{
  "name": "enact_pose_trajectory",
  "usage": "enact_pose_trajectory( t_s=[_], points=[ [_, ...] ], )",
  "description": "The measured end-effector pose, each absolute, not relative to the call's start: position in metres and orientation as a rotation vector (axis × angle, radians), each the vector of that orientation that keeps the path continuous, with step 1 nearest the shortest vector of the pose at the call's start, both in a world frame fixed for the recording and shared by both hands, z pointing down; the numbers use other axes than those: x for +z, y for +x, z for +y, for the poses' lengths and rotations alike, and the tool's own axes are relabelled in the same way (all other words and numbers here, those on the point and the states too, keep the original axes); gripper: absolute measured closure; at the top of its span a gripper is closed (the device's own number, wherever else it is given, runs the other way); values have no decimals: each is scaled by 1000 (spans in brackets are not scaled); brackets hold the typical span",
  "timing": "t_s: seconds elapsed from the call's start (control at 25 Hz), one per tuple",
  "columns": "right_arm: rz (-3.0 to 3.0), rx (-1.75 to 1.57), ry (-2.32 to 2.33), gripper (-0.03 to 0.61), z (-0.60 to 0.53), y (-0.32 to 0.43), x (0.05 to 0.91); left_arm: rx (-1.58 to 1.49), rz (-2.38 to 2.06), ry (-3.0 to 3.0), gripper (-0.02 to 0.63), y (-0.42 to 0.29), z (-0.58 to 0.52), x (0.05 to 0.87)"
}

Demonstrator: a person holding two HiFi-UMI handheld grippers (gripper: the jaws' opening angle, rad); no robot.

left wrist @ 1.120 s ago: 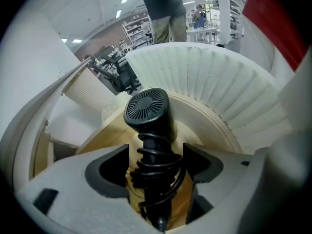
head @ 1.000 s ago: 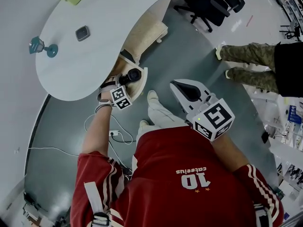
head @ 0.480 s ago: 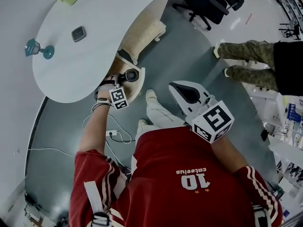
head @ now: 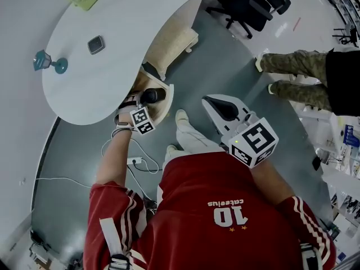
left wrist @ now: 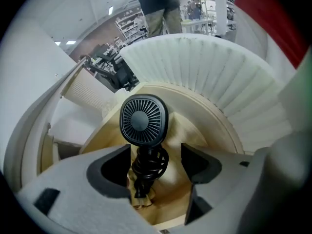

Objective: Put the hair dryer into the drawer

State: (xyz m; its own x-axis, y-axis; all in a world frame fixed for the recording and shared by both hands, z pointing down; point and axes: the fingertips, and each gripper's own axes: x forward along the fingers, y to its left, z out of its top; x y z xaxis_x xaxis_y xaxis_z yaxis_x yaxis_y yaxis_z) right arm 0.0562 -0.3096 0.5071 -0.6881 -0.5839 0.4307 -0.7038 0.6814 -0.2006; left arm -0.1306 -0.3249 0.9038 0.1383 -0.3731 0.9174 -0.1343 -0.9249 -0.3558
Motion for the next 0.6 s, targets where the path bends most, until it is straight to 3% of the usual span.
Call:
enact_pose_trajectory(
  t_s=[0.6],
  points=[
    [-2637, 408, 1027, 574, -275, 37, 455, -1743, 925, -2431, 298, -152, -278, 836]
  ],
)
